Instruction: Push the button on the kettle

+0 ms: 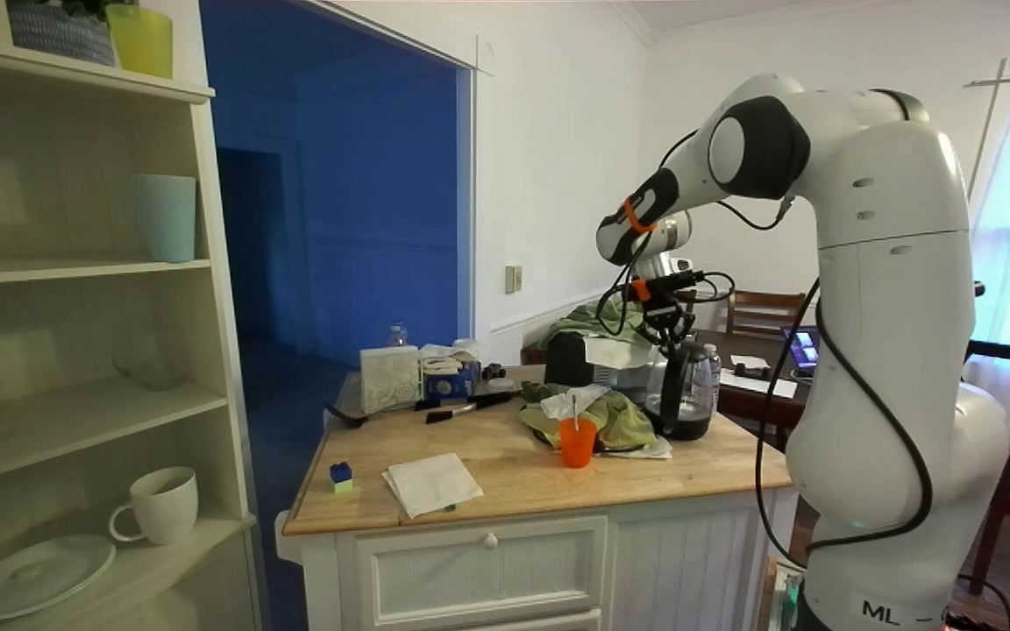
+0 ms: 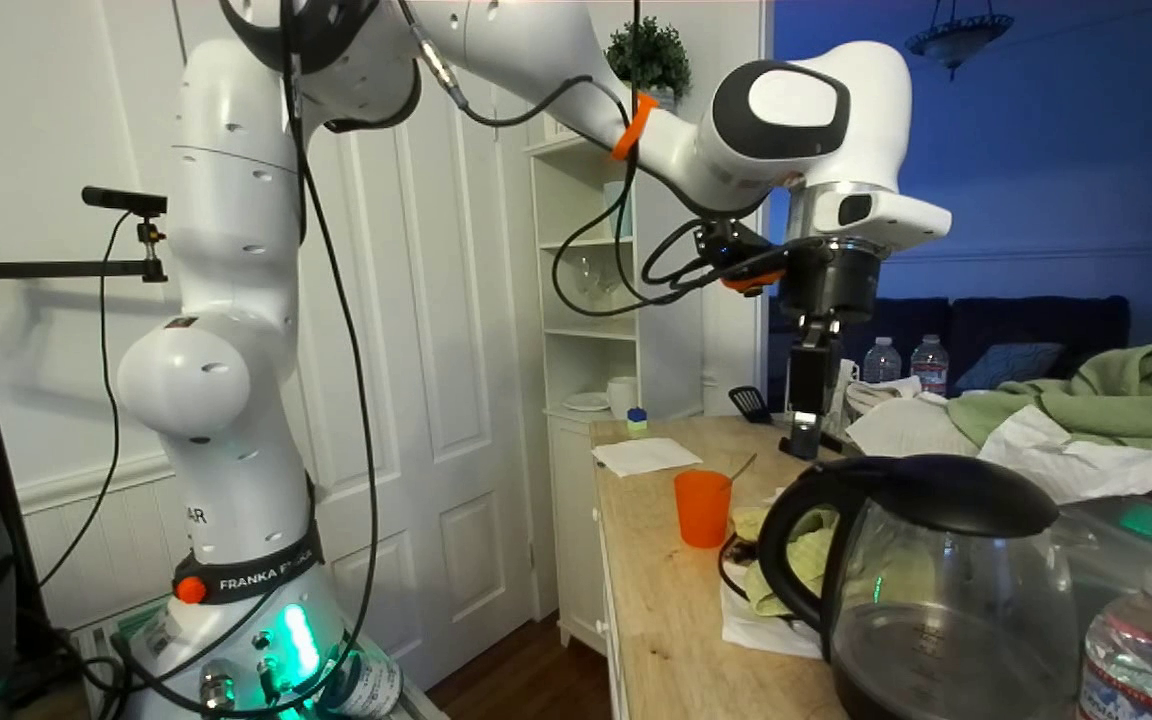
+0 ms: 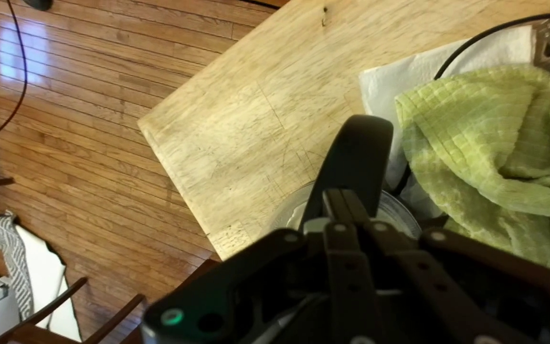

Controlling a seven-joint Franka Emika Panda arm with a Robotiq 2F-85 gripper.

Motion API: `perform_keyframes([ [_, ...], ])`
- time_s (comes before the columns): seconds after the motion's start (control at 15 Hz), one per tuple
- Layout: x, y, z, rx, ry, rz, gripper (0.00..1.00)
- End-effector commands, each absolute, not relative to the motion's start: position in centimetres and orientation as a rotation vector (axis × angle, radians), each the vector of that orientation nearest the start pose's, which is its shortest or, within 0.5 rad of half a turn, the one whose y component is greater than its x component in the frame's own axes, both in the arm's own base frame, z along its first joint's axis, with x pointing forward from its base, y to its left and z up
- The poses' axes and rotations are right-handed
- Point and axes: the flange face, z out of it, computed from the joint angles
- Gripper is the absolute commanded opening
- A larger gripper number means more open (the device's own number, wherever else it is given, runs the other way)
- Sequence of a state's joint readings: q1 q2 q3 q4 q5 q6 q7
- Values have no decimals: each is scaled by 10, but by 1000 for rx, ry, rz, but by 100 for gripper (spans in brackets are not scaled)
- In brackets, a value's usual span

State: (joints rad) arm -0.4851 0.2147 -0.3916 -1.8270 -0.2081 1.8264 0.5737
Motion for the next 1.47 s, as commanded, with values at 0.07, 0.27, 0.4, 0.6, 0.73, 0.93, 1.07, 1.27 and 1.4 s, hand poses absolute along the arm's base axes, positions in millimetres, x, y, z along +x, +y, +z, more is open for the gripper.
perform_keyframes([
  [0.07,373,-465,413,-2593,2107,490,3],
  [0.27,373,-467,408,-2588,2100,493,2],
  [0.4,374,-467,407,-2585,2103,482,2],
  [0.6,376,-469,410,-2569,2106,469,2],
  [0.73,378,-470,412,-2558,2104,457,2],
  [0.93,380,-472,413,-2556,2103,438,2],
  [1.07,382,-475,412,-2556,2114,429,2],
  [1.27,383,-480,408,-2561,2125,437,2],
  [1.4,383,-481,405,-2558,2128,449,2],
])
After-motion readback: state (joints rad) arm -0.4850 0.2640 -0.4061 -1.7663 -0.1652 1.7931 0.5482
